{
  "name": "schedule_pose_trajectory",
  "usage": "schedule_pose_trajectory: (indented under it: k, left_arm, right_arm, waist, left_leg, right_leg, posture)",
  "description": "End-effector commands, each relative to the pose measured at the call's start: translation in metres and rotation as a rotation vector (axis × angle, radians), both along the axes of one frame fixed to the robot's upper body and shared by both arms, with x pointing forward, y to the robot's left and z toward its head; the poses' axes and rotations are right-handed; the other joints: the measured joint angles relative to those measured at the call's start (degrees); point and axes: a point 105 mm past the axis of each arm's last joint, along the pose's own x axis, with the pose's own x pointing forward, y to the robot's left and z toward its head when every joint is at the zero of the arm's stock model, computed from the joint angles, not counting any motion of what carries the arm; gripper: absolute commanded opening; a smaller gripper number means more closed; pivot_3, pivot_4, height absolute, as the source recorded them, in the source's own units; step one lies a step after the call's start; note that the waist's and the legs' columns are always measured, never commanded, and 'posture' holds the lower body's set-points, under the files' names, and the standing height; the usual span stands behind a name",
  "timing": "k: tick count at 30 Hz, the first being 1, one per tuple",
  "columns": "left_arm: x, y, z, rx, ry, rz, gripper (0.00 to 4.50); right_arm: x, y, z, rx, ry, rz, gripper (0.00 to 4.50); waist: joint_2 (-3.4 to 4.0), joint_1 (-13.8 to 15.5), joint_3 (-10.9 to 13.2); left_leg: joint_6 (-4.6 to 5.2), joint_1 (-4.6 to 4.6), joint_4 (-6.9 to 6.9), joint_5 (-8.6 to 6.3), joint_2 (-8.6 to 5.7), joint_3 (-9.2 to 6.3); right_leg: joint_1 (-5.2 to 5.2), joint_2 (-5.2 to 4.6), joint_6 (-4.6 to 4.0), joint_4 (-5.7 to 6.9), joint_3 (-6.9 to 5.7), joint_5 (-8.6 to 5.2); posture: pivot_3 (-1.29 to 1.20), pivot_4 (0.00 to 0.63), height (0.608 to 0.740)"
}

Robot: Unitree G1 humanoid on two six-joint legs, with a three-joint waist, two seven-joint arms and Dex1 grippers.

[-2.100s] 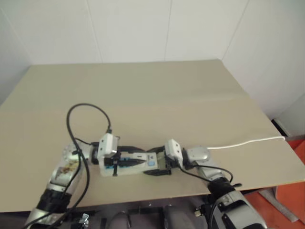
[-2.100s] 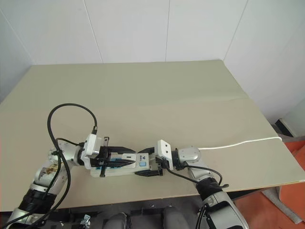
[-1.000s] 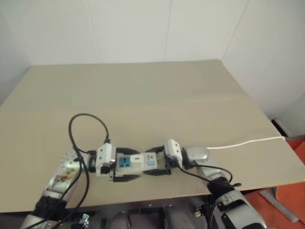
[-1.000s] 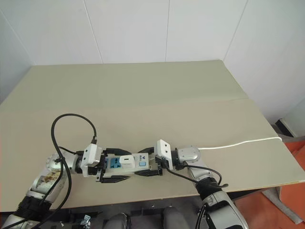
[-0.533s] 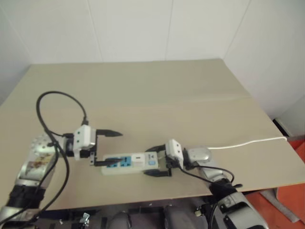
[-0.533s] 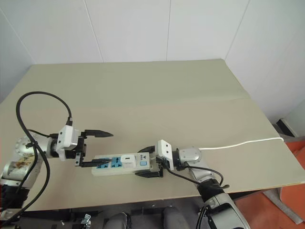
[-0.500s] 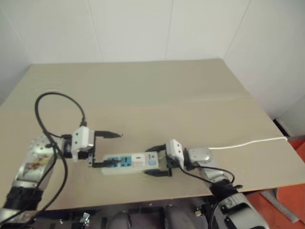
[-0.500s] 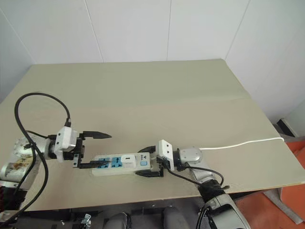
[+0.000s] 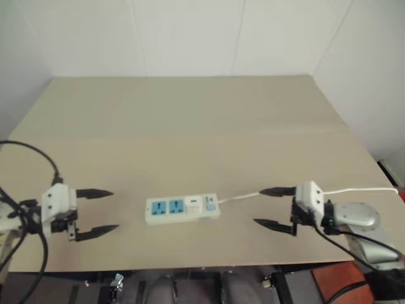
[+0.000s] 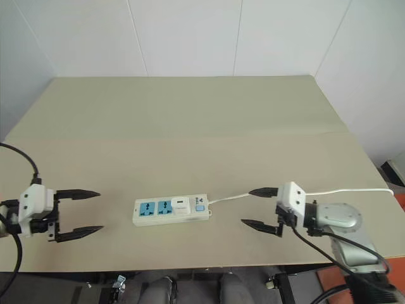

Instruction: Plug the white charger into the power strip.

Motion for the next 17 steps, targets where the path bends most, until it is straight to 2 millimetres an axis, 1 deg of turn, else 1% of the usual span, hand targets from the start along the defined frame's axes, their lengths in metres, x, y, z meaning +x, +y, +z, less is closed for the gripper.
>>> schedule_pose_trajectory:
  k: [1, 5, 8, 12, 17]
  left_arm:
    - [-0.009, 0.02, 0.01, 0.114, 0.001, 0.014, 4.5]
    - [-0.017, 0.027, 0.014, 0.163, 0.038, 0.008, 4.5]
    - [-0.021, 0.03, 0.016, 0.194, 0.055, 0.003, 4.5]
    - [-0.021, 0.023, 0.016, 0.172, 0.052, -0.005, 4.5]
    - [-0.016, 0.016, 0.018, 0.151, 0.037, -0.009, 4.5]
  right_arm:
    - [-0.001, -0.011, 0.023, 0.008, -0.043, -0.013, 4.49]
    - [0.0, -0.021, 0.026, -0.019, -0.039, -0.029, 4.49]
    - [0.001, -0.025, 0.026, -0.029, -0.036, -0.031, 4.49]
    - [0.002, -0.024, 0.025, -0.033, -0.041, -0.029, 4.49]
    - [0.007, -0.018, 0.022, -0.02, -0.043, -0.022, 4.49]
  waist:
    - [0.02, -0.14, 0.02]
    - [0.05, 0.1, 0.04]
    - [0.08, 0.23, 0.07]
    - [0.09, 0.23, 0.07]
    - [0.09, 0.21, 0.07]
  left_leg:
    - [0.0, 0.01, 0.02, 0.0, 0.02, 0.01]
    - [0.0, 0.05, 0.02, 0.0, 0.04, 0.06]
    - [0.0, 0.0, 0.02, 0.0, 0.04, 0.05]
    - [0.0, -0.02, 0.02, 0.0, 0.03, 0.07]
    - [0.0, 0.0, 0.05, 0.0, 0.04, 0.07]
  right_leg:
    - [0.0, 0.02, 0.01, 0.01, 0.03, 0.0]
    - [0.01, 0.04, 0.01, 0.02, 0.04, -0.01]
    - [0.0, 0.05, 0.0, 0.01, 0.03, -0.02]
    - [0.0, 0.02, -0.02, 0.0, 0.04, 0.0]
    - [0.0, 0.05, -0.01, 0.05, 0.04, 0.0]
  posture:
    - [0.0, 0.15, 0.74]
    - [0.0, 0.15, 0.74]
    - [0.0, 0.15, 0.74]
    - [0.0, 0.15, 0.74]
    - [0.0, 0.15, 0.74]
